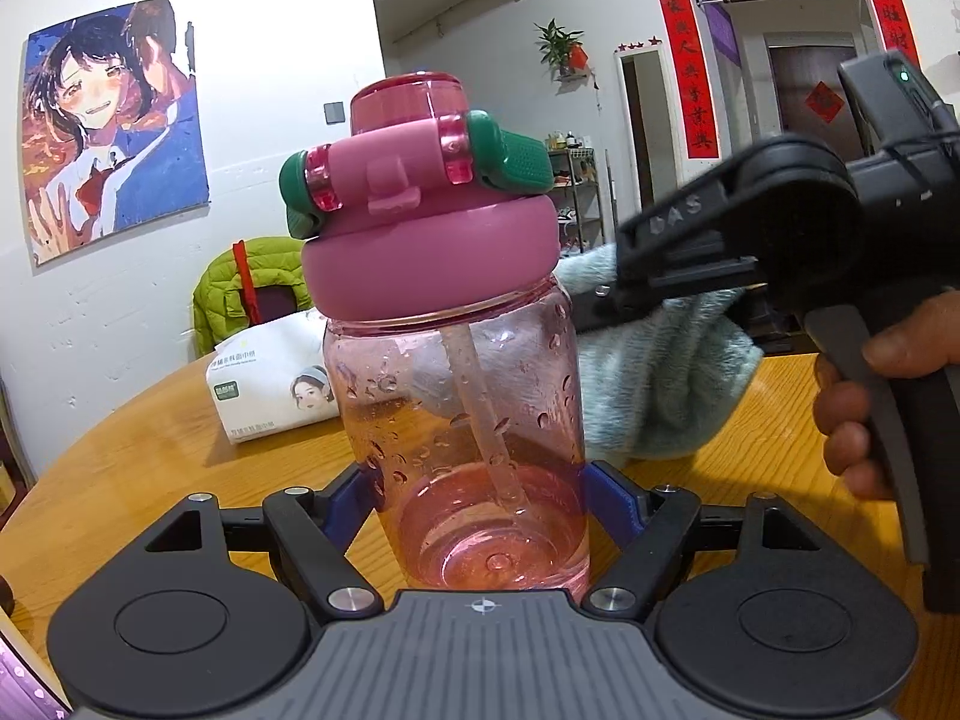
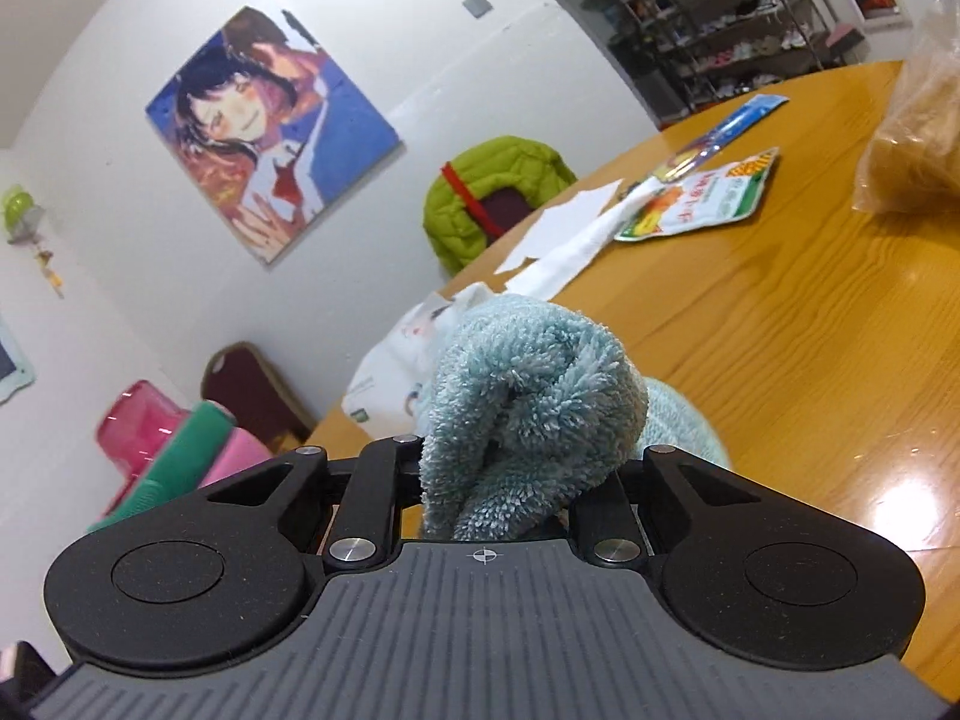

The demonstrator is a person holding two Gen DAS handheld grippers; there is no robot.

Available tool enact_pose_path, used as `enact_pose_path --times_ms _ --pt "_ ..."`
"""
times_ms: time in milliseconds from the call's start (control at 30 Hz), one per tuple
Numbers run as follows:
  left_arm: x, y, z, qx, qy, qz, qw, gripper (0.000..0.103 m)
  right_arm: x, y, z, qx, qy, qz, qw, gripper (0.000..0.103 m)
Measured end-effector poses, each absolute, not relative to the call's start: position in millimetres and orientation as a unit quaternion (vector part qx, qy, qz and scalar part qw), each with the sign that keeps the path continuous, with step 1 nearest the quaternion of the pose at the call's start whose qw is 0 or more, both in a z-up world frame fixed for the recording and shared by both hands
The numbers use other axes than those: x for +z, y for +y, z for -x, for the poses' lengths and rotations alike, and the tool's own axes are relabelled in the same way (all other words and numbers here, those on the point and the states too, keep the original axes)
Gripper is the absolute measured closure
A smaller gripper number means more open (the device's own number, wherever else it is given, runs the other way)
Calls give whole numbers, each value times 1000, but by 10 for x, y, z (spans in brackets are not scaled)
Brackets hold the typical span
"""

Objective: Clean container
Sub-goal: 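Rub the towel over the bottle body once more with the right gripper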

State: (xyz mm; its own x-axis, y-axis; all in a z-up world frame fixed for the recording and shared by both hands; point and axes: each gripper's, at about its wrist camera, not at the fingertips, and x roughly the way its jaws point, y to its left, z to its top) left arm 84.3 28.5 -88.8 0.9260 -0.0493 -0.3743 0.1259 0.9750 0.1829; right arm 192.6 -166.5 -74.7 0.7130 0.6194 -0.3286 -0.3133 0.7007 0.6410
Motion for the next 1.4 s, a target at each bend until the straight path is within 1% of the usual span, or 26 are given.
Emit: enact_pose_path --times_ms 167,233,333,567,633,700,767,833,867,900,967,1067,1200,1300,1400 --pt "-860 294 -829 -45 184 -94 977 27 -764 -1802 -1931 256 278 -332 864 80" --pt "-843 315 -826 -48 180 -82 979 30 -793 -1828 -1967 272 289 -349 849 80" --pt "-830 354 -888 -61 179 -67 980 31 -799 -1793 -1976 292 299 -356 836 80" --pt "-860 324 -944 -78 173 -69 980 31 -800 -1747 -1976 318 289 -363 827 80" --pt "-854 311 -888 -66 170 -64 981 27 -833 -1751 -2003 321 292 -369 822 80" --pt "-839 295 -823 -58 164 -61 983 17 -854 -1755 -2031 322 296 -374 817 80" --pt "-814 276 -762 -60 153 -61 985 14 -866 -1755 -2042 326 297 -379 813 79" --pt "-810 262 -743 -57 151 -63 985 14 -873 -1773 -2046 330 293 -390 808 78" --pt "-812 260 -743 -55 151 -65 985 17 -877 -1783 -2048 332 291 -396 805 77" --pt "-814 268 -745 -54 150 -64 985 27 -881 -1798 -2051 335 289 -403 801 76" --pt "-820 310 -767 -58 154 -53 985 33 -883 -1868 -2050 346 280 -423 789 76" --pt "-826 317 -768 -63 153 -52 985 33 -938 -1970 -2066 384 249 -485 745 76" --pt "-834 305 -762 -62 150 -57 985 33 -1177 -2034 -2165 431 232 -594 638 76" --pt "-835 308 -762 -63 149 -58 985 34 -1356 -1920 -2282 436 272 -619 594 76" --pt "-838 308 -758 -63 148 -60 985 34 -1382 -1814 -2281 416 310 -591 617 77"
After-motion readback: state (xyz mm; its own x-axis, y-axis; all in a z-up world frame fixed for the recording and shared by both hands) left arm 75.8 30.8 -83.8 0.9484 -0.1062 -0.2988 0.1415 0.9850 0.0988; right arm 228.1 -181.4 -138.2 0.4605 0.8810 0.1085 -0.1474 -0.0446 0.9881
